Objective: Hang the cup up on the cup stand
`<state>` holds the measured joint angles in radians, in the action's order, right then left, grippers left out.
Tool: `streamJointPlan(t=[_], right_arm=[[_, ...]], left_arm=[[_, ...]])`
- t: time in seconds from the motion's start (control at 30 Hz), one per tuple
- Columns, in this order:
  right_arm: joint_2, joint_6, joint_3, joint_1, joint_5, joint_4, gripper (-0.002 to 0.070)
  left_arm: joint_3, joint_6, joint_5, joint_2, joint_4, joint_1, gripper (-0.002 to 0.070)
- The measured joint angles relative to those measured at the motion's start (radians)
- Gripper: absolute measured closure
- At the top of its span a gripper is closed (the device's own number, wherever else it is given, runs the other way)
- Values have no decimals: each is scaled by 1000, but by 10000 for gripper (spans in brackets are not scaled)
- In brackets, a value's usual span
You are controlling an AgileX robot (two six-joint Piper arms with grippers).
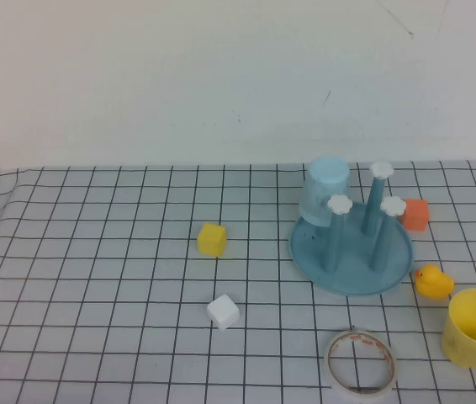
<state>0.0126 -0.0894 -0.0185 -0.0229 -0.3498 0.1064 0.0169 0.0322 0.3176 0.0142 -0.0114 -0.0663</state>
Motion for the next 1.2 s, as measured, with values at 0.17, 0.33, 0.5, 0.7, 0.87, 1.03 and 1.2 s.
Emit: streamJointPlan(t=[0.17, 0.33, 0.5, 0.7, 0.87, 1.03, 1.2], right_arm=[[0, 0, 0, 0, 0, 0, 678], [0, 0, 0, 0, 0, 0, 678], [0, 0, 0, 0, 0, 14, 678], [0, 0, 0, 0, 0, 26, 678], [0, 0, 0, 0, 0, 28, 678], [0, 0, 0, 0, 0, 28, 678], [0, 0, 0, 0, 0, 28, 678]], left_arm=[[0, 0, 0, 0, 0, 0, 676], [0, 0, 0, 0, 0, 0, 676], [0, 0, 0, 0, 0, 0, 676], [0, 0, 0, 0, 0, 0, 676], [0, 0, 0, 0, 0, 0, 676], [0, 0, -4, 0, 0, 0, 676], [0, 0, -8, 0, 0, 0, 676]])
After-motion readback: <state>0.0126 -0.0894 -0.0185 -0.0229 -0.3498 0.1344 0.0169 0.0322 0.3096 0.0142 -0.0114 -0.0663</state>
